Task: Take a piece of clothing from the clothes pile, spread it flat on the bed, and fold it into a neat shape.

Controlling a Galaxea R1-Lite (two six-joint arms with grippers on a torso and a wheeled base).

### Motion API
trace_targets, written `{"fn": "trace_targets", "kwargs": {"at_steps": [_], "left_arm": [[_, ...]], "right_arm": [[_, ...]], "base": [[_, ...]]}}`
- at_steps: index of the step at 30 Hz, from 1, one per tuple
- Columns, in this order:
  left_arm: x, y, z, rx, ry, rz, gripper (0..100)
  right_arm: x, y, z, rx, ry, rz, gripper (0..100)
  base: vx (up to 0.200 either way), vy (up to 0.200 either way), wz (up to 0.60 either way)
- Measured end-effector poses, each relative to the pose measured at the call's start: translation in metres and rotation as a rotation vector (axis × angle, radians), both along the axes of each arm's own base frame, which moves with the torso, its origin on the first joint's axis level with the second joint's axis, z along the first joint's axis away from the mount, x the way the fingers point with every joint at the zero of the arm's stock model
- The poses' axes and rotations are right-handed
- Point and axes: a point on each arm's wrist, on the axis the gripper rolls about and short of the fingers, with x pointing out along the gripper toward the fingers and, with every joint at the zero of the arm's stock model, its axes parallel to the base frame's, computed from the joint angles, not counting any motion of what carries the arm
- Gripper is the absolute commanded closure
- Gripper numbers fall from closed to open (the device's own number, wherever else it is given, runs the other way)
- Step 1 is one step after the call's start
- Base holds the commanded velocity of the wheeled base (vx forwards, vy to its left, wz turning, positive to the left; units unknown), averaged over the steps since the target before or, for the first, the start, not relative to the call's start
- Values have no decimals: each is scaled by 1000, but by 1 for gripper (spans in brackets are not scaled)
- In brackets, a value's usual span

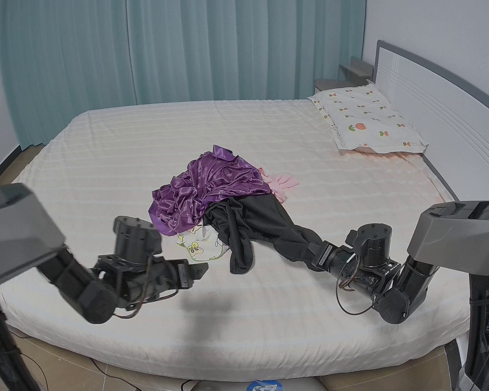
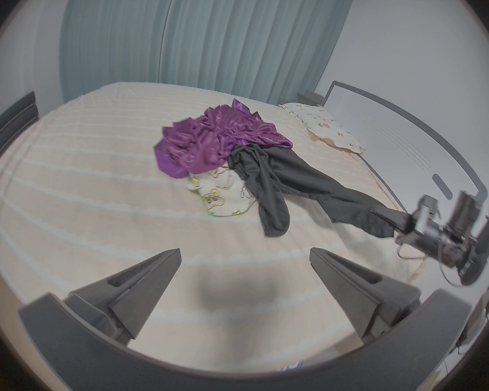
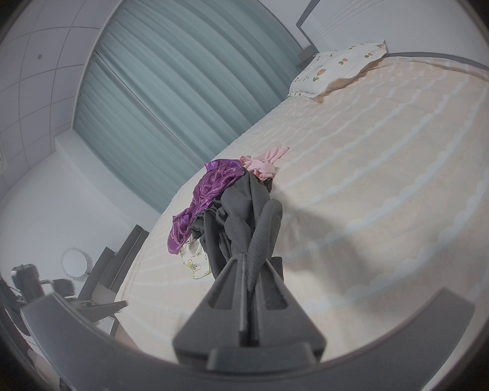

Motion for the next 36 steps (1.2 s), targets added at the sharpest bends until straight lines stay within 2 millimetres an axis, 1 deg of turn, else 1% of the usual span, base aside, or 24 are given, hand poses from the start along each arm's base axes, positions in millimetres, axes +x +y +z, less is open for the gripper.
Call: {"fn": "trace_targets", "kwargs": {"at_steps": [1,4,8,14,18,22,23,28,36], "left_arm": [[11,-10,-8,-12,-4,4,0],[34,-34,-28,-37,-14,6,0],[57,-60,-52,-61,-22,10,0],[74,-85,-80,-78,-4,32,0],[82,-94,-89,-75,4,47,0],[90,-101,-91,-103,4,65,0],[91,-102,-92,-101,11,67,100],[95,-106,-97,-89,29,79,100],[96,-104,-98,-113,30,154,100]], "right_arm": [[0,1,0,-1,-3,0,100],[-1,2,0,-4,-4,1,100],[0,3,0,-6,-10,1,100],[-1,4,0,-7,-10,2,100],[-2,4,-1,-8,-7,2,100],[-2,3,-1,-8,-7,2,100],[-2,3,-1,-8,-7,2,100],[-2,3,-1,-3,-15,2,100],[-5,3,7,47,-108,9,100]], "base": [[0,0,0],[0,0,0],[0,0,0],[0,0,0],[0,0,0],[0,0,0],[0,0,0],[0,0,0],[0,0,0]]}}
